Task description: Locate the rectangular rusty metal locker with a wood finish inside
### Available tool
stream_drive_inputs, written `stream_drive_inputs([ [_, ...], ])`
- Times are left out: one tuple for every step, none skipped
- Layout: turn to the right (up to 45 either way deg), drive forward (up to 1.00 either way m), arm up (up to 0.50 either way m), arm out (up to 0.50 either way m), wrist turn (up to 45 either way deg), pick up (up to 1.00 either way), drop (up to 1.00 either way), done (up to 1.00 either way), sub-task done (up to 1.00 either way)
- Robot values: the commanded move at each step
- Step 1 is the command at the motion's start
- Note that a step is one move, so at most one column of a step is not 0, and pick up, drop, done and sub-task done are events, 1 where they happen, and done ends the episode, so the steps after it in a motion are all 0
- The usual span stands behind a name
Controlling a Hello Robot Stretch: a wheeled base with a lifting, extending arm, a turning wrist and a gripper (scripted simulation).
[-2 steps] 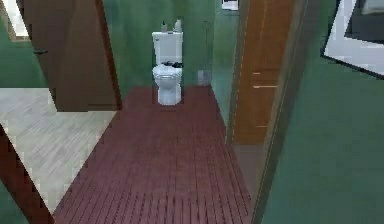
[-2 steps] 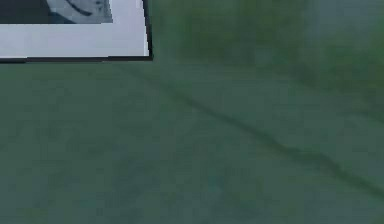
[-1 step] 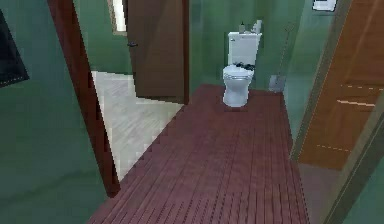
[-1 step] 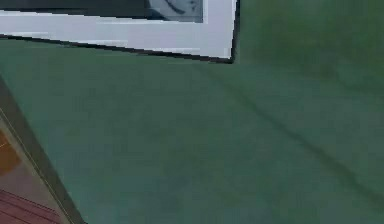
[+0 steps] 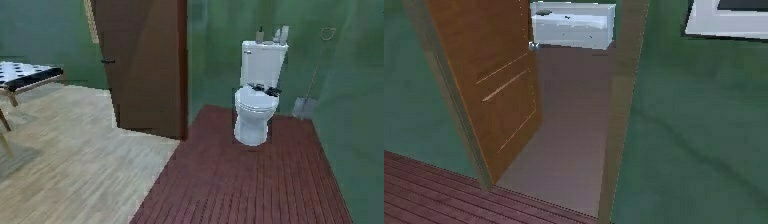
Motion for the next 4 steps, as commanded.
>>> stream_drive_inputs([
  [-9.0,0.00,0.00,0.00,0.0,0.00,0.00,0.00,0.00],
  [0.0,0.30,0.00,0.00,0.0,0.00,0.00,0.00,0.00],
  [-15.0,0.00,0.00,0.00,0.0,0.00,0.00,0.00,0.00],
  [0.0,0.40,0.00,0.00,0.0,0.00,0.00,0.00,0.00],
])
